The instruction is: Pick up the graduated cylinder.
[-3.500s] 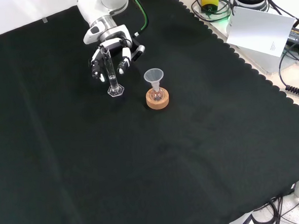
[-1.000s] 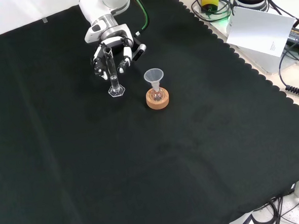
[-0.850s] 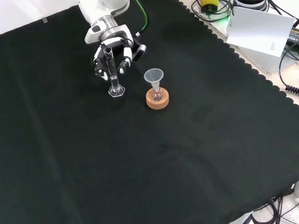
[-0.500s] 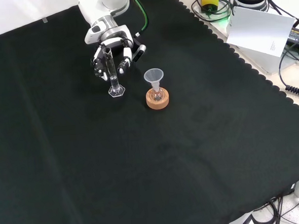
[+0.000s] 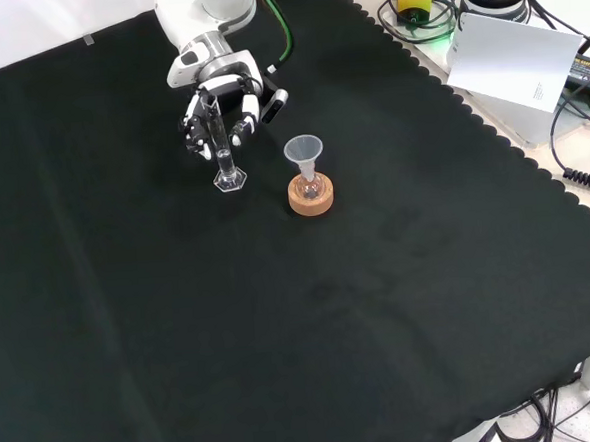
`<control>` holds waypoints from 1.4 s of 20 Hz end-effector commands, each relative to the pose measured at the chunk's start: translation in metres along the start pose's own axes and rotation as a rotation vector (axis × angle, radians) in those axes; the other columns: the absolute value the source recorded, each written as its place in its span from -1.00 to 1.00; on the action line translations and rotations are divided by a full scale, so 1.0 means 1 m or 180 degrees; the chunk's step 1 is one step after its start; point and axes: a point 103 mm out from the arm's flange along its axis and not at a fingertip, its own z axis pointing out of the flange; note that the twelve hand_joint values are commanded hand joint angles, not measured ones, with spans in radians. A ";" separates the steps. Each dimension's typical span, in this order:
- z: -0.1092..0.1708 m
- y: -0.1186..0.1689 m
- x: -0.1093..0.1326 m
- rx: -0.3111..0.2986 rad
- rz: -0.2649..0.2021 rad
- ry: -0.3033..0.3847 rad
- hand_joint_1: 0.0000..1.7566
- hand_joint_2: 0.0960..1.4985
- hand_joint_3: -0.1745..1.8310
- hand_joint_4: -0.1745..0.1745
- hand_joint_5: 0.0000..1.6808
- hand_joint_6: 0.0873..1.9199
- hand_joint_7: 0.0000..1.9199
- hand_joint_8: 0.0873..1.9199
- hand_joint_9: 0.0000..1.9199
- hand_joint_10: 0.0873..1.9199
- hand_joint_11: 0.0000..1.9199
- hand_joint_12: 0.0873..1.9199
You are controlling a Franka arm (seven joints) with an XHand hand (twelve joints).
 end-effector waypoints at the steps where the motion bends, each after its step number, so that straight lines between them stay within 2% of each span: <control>1: 0.000 0.001 0.000 0.0015 0.0005 0.0010 0.21 -0.04 -0.29 0.03 -0.14 -0.47 -0.27 -0.43 0.20 -0.97 -0.07 0.01; 5: 0.001 0.002 -0.001 0.0017 -0.0001 0.0028 0.23 -0.01 -0.28 0.03 -0.13 -0.48 -0.26 -0.43 0.20 -0.97 -0.08 0.03; 11: 0.003 0.006 -0.001 -0.0026 0.0051 -0.0038 0.31 0.18 -0.24 -0.07 -0.09 -0.44 -0.22 -0.39 0.22 -0.97 -0.02 -0.01; 17: 0.001 0.005 0.004 -0.0138 0.0145 -0.0414 0.39 0.25 -0.23 -0.36 0.03 -0.41 -0.14 -0.34 0.29 -0.95 0.07 -0.09; 21: -0.009 0.006 0.011 -0.0112 0.0174 -0.0648 0.43 0.24 -0.23 -0.46 0.09 -0.43 -0.03 -0.40 0.36 -0.97 0.13 -0.15; 28: -0.032 0.009 0.023 0.0125 0.0228 -0.1020 0.45 0.24 -0.23 -0.51 0.11 -0.43 0.05 -0.45 0.42 -0.99 0.21 -0.21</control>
